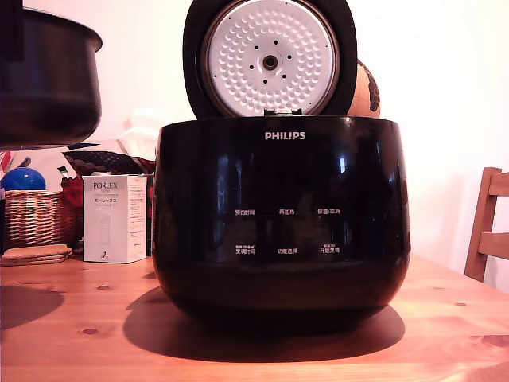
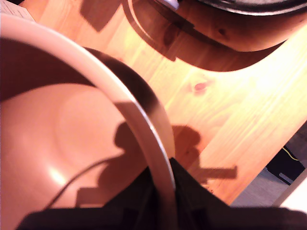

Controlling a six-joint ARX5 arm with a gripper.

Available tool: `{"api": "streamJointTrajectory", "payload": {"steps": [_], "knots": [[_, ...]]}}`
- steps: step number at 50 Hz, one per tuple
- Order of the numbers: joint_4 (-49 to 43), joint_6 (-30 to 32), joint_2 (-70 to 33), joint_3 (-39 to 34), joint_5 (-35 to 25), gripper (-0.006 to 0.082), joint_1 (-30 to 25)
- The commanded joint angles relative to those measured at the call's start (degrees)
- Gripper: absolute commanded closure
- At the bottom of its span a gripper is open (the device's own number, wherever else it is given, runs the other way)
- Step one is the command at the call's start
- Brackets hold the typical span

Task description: Place the pot you are holding inside the rice cooker

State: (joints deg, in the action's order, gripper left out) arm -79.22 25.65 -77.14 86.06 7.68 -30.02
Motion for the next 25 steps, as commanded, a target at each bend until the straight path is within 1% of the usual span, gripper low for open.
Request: {"api": "streamJointTrajectory", "payload": {"steps": [1,18,25], "knots": [[1.4,0.3,0.4,1.4,0.2,0.0787,-0.3],[1.5,0.3,0.4,1.6,0.1,0.0787,-3.6],[3.0,0.3,0.4,2.2,0.1,0.0787,-5.4]]}}
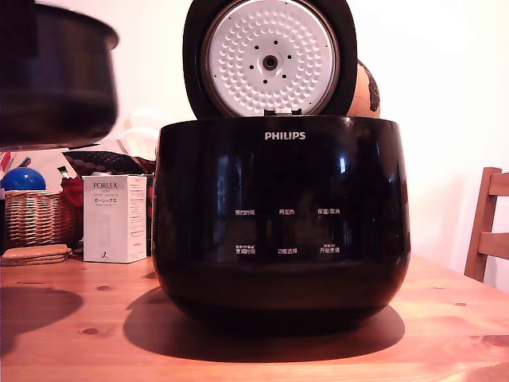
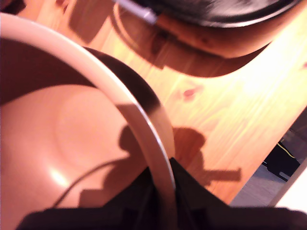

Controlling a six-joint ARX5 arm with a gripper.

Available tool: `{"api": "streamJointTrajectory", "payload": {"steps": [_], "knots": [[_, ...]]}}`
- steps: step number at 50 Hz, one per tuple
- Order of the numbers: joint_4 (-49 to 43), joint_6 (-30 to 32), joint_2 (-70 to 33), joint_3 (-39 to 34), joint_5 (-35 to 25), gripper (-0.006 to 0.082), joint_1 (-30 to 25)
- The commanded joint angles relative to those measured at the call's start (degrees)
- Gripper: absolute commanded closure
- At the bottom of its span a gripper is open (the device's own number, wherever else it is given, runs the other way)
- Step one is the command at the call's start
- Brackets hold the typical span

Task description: Place the pot you are holding inside the rice cooker

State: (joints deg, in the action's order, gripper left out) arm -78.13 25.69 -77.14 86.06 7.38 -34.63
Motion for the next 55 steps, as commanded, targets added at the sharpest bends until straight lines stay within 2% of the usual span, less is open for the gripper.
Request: {"api": "streamJointTrajectory", "payload": {"steps": [1,17,30,45,55], "knots": [[2.1,0.2,0.4,2.4,0.4,0.0787,-1.1],[6.2,0.3,0.4,6.3,-2.8,0.0787,-6.9],[13.2,3.3,0.3,6.7,-9.7,0.0788,-10.6],[20.3,5.9,-0.6,6.7,-17.8,0.0788,-11.5],[22.9,7.1,-3.6,6.8,-19.2,0.0788,-11.7]]}}
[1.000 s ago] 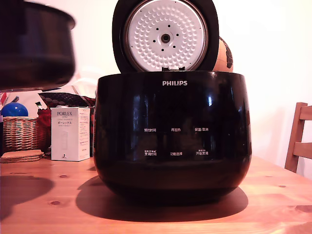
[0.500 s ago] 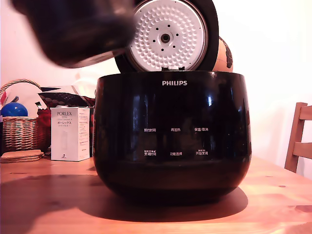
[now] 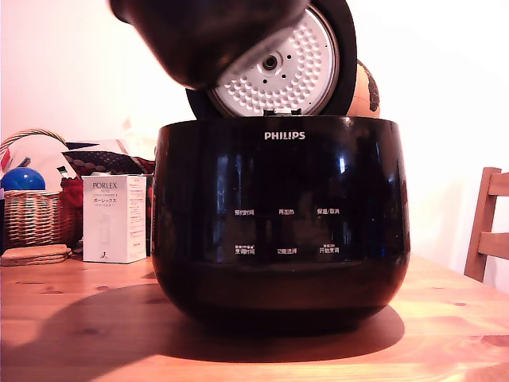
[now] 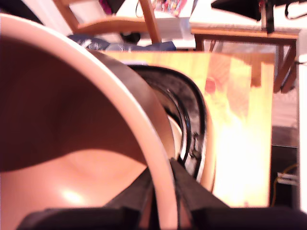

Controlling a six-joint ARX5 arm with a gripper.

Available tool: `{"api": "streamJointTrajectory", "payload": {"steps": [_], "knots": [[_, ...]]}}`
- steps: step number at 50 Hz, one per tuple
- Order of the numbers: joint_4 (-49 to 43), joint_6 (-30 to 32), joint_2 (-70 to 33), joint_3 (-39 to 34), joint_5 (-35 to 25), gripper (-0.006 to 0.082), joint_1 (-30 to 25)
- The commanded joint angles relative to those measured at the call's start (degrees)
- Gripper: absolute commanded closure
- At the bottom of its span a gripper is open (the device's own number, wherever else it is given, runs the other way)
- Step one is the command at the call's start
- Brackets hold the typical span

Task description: Place the pot you are holding inside the rice cooker

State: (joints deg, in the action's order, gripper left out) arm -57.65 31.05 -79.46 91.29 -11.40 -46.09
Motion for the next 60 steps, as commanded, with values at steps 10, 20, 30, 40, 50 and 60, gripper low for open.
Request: {"api": "streamJointTrajectory", "payload": {"steps": [10,20,30,40,50,60], "knots": [[3.3,3.7,-4.6,1.6,-2.4,0.0789,-0.3],[3.2,7.8,-7.5,1.7,-2.5,0.0789,-1.1],[1.6,10.2,-11.5,1.7,-1.3,0.0789,-1.7],[1.6,11.4,-13.6,1.7,-0.1,0.0789,-2.0],[2.2,11.4,-13.6,1.8,-0.1,0.0789,-1.9],[2.0,10.8,-13.6,1.7,-0.2,0.0750,-1.8]]}}
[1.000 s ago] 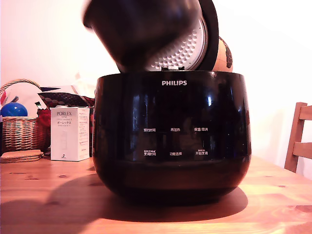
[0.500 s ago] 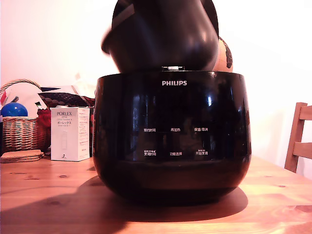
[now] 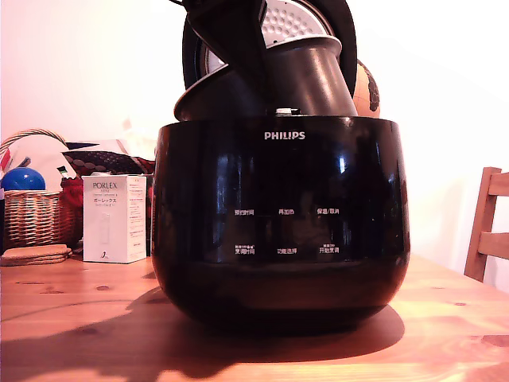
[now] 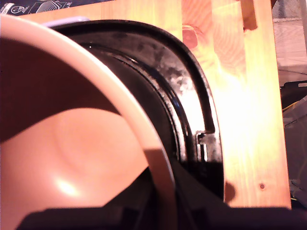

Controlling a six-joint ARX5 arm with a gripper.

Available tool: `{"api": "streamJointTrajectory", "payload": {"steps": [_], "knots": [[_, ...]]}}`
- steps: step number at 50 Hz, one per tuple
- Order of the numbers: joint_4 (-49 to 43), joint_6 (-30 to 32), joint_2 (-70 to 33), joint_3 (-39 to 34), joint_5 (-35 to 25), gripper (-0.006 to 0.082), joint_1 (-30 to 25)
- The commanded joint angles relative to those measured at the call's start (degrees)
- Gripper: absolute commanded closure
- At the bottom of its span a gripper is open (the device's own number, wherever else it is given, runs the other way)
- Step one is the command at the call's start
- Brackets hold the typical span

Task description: Place the pot you are holding inside the rice cooker

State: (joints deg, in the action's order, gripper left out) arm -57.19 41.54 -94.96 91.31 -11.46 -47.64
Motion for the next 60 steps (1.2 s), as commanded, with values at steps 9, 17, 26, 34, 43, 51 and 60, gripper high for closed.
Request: {"api": "streamJointTrajectory", "payload": {"steps": [9,17,26,34,43,51,60], "knots": [[1.5,-1.1,1.7,1.7,-0.1,0.0688,-0.3],[1.4,-1.2,1.6,1.7,-0.1,0.0688,-0.3],[1.4,-1.6,1.6,1.7,-0.1,0.0684,-0.3],[0.6,-2.6,1.6,1.7,-0.6,0.0636,-0.3],[0.0,-3.9,1.6,1.7,-2.0,0.0632,-0.5],[0.0,-4.7,1.6,1.7,-3.5,0.0633,-0.5],[1.7,-5.1,2.1,1.7,-3.1,0.0686,-0.5]]}}
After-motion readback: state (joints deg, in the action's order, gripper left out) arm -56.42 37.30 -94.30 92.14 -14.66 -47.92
